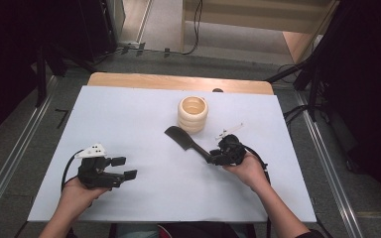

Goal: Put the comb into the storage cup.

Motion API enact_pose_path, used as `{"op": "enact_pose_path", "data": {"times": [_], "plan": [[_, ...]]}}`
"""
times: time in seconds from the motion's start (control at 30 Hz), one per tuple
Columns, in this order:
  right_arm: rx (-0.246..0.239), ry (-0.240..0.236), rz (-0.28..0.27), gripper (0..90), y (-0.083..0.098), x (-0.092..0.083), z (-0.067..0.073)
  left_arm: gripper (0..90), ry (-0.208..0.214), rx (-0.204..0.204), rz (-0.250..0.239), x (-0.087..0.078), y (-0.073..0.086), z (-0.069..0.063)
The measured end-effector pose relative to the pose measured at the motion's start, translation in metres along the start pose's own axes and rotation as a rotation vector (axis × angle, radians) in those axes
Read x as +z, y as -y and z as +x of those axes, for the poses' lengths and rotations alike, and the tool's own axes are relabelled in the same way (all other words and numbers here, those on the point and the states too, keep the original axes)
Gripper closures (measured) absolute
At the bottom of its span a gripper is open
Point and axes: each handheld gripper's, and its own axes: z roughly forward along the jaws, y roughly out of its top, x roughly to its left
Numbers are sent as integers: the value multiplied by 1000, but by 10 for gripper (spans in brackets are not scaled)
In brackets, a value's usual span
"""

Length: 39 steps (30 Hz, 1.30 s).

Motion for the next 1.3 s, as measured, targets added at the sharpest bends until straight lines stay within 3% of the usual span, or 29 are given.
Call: {"op": "enact_pose_path", "data": {"times": [0.17,0.57,0.87,1.13,1.3], "plan": [[-21,30,8,686,1,2,2,260,-1,1,1,0,0,0],[-55,104,27,701,0,5,12,260,-4,-1,7,3,-1,-1],[-57,105,5,705,2,6,12,260,3,-18,6,5,-4,0],[-45,69,-1,705,0,4,8,260,7,-56,-7,3,-6,3],[-38,42,-57,705,-5,-4,10,258,4,-78,-13,4,-8,2]]}}
